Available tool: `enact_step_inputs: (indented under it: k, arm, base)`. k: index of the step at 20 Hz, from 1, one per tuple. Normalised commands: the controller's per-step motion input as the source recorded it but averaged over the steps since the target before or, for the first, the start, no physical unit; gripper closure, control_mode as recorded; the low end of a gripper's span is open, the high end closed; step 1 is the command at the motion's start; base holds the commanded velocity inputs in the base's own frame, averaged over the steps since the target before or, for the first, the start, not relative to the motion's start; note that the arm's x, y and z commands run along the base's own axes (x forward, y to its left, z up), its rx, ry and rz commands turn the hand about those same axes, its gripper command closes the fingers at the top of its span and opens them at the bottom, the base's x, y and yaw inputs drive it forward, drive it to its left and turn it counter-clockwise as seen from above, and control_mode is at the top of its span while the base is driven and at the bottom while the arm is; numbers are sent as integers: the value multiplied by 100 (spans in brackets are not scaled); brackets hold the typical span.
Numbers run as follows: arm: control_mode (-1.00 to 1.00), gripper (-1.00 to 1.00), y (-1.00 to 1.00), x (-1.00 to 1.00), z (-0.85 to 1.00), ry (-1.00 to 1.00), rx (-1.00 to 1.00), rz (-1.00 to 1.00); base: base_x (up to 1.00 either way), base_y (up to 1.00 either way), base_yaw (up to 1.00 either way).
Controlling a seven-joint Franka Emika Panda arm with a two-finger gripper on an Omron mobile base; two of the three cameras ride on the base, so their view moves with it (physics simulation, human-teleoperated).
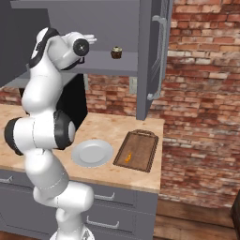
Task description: Pick the shrimp from the plate and place it on the cutting board. Then pick the condiment bottle from the cabinet and place it next to the cutting board.
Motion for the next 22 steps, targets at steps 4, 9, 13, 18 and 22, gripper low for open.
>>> enact_step_inputs:
  k: [4, 9, 13, 18, 22]
  arm:
    - [-100, -100, 7, 10, 8, 4, 2, -3]
    - [-100, -100, 7, 12, 9, 5, 2, -3]
    - [-100, -100, 6, 7, 15, 5, 2, -3]
    - [-100, -100, 0, 0, 28, 3, 1, -4]
    - [-100, -100, 0, 0, 37, 1, 1, -5]
  base:
    - [0, 0, 0]
    - [0, 0, 0]
    - [0, 0, 0]
    - [0, 0, 0]
    - [0, 0, 0]
